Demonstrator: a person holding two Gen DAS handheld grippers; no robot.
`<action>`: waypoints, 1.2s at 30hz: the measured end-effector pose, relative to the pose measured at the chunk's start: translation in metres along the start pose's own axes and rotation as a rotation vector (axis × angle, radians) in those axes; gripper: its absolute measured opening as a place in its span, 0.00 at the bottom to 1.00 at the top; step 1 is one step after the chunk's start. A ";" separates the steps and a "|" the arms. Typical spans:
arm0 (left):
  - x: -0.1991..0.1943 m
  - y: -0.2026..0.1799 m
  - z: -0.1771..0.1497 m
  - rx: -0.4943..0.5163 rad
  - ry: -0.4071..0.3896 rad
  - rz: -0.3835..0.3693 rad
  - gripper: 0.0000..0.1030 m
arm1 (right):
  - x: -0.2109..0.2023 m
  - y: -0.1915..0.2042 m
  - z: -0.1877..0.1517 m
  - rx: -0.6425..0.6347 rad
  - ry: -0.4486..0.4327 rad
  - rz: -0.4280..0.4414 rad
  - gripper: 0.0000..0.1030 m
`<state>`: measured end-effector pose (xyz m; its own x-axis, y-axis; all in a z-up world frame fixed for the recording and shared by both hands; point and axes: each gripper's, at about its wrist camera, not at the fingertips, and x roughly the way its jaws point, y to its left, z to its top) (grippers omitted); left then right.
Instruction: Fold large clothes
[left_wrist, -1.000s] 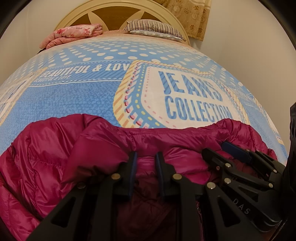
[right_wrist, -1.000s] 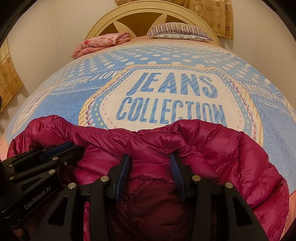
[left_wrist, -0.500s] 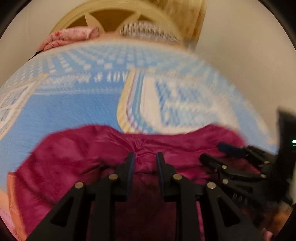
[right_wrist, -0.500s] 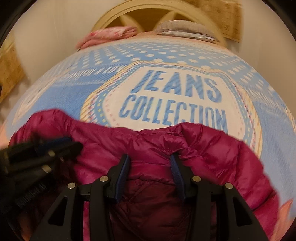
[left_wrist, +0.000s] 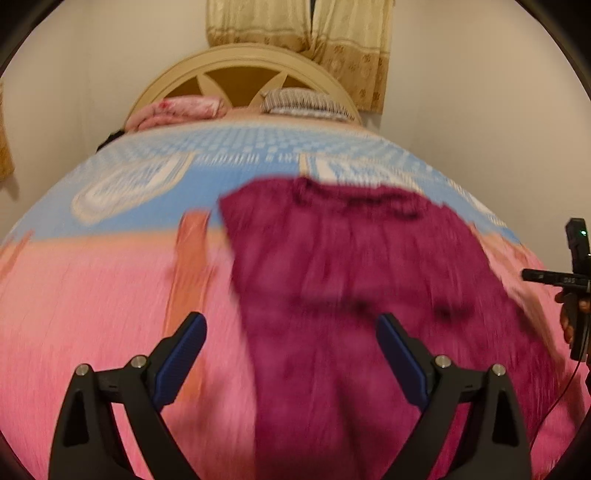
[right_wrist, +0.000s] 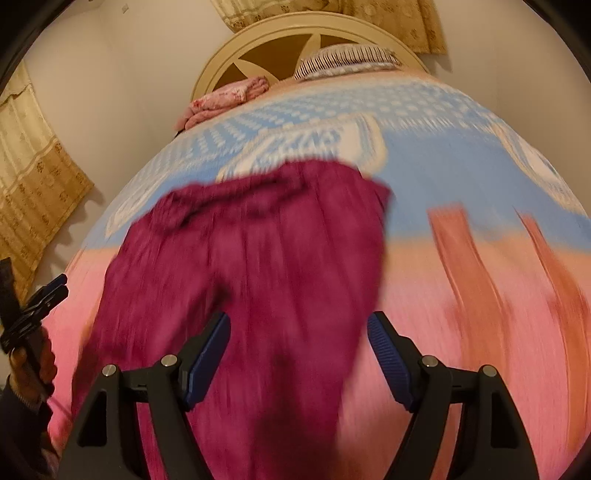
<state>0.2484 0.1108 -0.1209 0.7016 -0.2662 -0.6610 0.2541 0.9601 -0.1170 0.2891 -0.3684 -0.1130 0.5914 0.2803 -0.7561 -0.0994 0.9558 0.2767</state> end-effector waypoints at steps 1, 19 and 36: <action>-0.007 0.005 -0.014 -0.010 0.010 -0.010 0.93 | -0.014 -0.003 -0.020 0.014 -0.002 -0.005 0.75; -0.031 -0.012 -0.129 -0.088 0.139 -0.071 0.93 | -0.087 -0.009 -0.191 0.231 0.004 0.059 0.75; -0.062 -0.022 -0.134 -0.059 0.113 -0.236 0.08 | -0.090 0.009 -0.210 0.205 0.032 0.193 0.08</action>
<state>0.1104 0.1178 -0.1764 0.5476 -0.4755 -0.6885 0.3606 0.8766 -0.3186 0.0671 -0.3664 -0.1670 0.5510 0.4615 -0.6953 -0.0423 0.8475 0.5290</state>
